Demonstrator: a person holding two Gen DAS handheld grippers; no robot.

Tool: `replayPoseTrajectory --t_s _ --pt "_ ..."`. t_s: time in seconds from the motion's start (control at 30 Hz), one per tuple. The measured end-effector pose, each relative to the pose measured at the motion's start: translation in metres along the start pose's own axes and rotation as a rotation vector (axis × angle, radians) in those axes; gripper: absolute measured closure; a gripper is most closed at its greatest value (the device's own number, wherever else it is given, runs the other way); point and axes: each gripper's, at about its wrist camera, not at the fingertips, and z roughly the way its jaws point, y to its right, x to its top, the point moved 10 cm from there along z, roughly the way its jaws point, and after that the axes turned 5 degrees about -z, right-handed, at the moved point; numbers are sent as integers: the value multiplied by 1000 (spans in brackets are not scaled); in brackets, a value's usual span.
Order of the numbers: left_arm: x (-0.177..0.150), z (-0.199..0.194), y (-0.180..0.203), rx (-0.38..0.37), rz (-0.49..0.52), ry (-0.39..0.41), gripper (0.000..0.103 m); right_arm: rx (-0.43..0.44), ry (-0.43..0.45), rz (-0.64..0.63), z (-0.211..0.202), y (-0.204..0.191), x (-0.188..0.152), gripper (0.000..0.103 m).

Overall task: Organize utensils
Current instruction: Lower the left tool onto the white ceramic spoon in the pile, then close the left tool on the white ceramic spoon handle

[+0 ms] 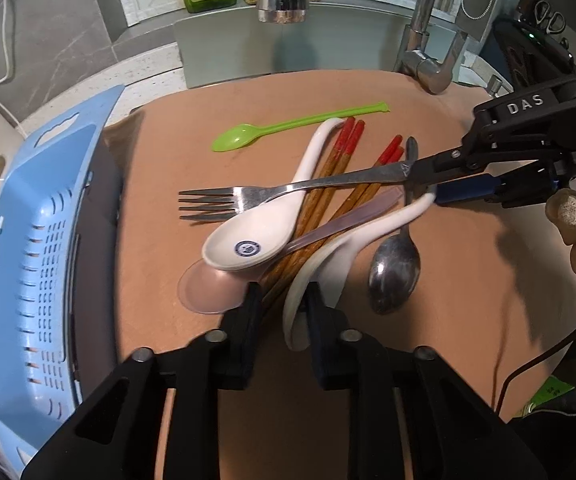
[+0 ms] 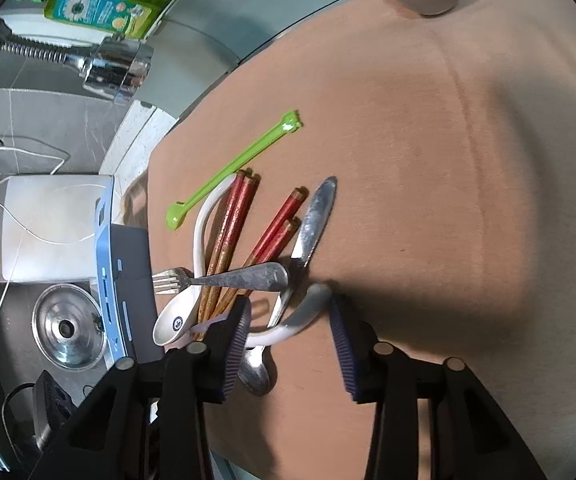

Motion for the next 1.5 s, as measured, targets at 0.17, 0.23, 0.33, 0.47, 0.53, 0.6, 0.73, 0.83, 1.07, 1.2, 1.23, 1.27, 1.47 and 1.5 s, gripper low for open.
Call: replayPoseTrajectory --t_s 0.17,0.23,0.33,0.47,0.53,0.6,0.73,0.83,1.07,1.2,1.23,1.27,1.47,1.5 --pt "-3 4 9 -20 23 -8 91 13 -6 24 3 2 -1 77" --pt "-2 4 11 -28 27 -8 91 23 -8 35 3 2 -1 77" --pt "-3 4 14 -32 39 -7 91 25 -7 39 3 1 -1 78" --pt "-7 4 16 -48 49 -13 94 34 -7 49 5 0 -3 84" --pt "-8 4 16 -52 46 -8 94 39 -4 48 5 0 -3 85" --pt "-9 3 16 -60 36 -8 94 48 -3 50 4 0 -3 85" --pt "-11 2 17 -64 29 -6 94 75 -1 69 4 -1 -4 86" --pt "-12 3 17 -62 30 -4 94 77 -4 64 6 -1 -3 86" --pt "-11 5 20 -32 49 11 94 80 0 80 9 0 1 86" --pt "-11 4 20 -26 32 25 94 88 6 78 7 -1 1 87" --pt "-12 3 21 -31 27 26 94 91 7 81 6 -1 2 87" --pt "-12 3 23 -33 27 28 94 91 10 82 5 -1 2 87" --pt "-10 -4 28 -37 24 60 94 93 26 78 -6 -7 4 88" --pt "-8 -5 27 -40 22 65 94 94 28 77 -7 -8 5 88"
